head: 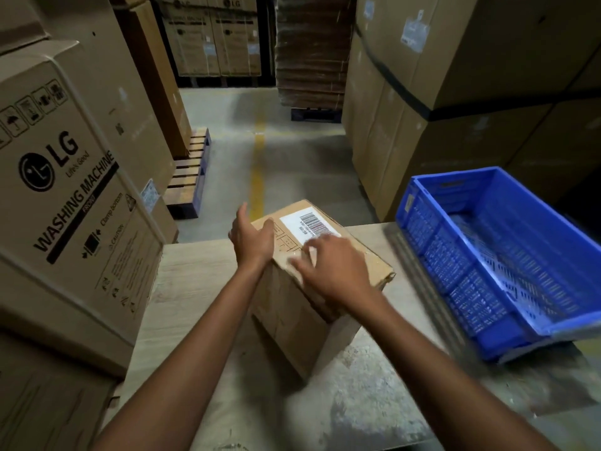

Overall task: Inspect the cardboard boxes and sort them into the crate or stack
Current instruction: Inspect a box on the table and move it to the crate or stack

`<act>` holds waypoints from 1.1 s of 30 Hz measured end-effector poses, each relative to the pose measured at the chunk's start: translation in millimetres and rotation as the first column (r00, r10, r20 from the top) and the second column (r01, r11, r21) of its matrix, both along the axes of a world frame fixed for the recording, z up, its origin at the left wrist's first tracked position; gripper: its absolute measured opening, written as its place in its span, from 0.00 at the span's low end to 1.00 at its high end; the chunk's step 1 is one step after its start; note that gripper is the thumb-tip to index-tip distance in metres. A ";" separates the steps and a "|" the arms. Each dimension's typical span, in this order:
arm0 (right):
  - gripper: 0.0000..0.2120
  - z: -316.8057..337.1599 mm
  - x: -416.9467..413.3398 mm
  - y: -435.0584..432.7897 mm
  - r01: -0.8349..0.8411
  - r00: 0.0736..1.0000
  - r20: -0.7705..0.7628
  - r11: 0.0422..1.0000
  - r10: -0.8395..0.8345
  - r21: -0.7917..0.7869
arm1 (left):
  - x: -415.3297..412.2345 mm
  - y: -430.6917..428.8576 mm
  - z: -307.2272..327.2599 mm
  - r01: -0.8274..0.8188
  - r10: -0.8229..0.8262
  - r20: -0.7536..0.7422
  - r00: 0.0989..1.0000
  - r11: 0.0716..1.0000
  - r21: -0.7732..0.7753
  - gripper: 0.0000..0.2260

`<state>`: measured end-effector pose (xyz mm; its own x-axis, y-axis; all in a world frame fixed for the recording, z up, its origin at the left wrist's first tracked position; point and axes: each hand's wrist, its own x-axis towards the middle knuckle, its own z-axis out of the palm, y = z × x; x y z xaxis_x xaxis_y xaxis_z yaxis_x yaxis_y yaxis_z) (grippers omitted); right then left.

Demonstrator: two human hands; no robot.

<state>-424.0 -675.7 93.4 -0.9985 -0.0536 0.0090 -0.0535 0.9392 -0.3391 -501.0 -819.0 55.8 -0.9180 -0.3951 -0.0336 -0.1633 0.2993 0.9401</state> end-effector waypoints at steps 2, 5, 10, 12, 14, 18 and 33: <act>0.37 -8.8 31.6 -16.9 -0.103 0.989 0.118 0.985 0.087 0.142 | -6.9 -10.3 -1.7 0.007 -0.007 0.018 1.000 1.000 -0.005 0.16; 0.39 -20.4 38.9 -18.4 -0.211 0.977 0.083 0.954 0.197 0.215 | -3.6 -17.4 -8.5 -0.041 0.042 0.012 0.999 0.999 -0.010 0.08; 0.34 -24.0 8.4 31.0 -0.239 0.971 0.047 0.952 0.234 0.193 | 28.7 -10.9 -16.6 -0.152 0.152 -0.012 0.988 0.988 -0.001 0.08; 0.31 -30.9 1.3 55.0 -0.096 0.995 -0.009 0.982 0.099 0.165 | 43.5 -4.1 -24.2 -0.112 0.113 -0.038 0.993 0.993 0.023 0.12; 0.30 -40.1 -2.4 70.9 0.106 0.992 -0.078 0.993 -0.102 0.047 | 51.5 4.9 -34.0 -0.034 0.038 -0.061 0.997 0.998 0.055 0.15; 0.31 -57.2 -4.7 74.3 0.330 0.906 -0.108 0.844 -0.409 -0.423 | 47.7 25.4 -41.7 0.102 -0.098 -0.031 0.995 0.982 0.161 0.10; 0.36 104.8 -53.7 213.5 0.042 0.678 -0.181 0.284 -0.713 -0.958 | -20.5 180.6 130.1 0.395 -0.223 -0.461 0.859 0.861 0.321 0.20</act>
<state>-477.7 -462.1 198.1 -0.6725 0.7021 0.2341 -0.2454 0.0869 -0.9655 -521.5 -638.4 186.0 -0.9556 -0.1204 0.2691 0.2844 -0.1363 0.9490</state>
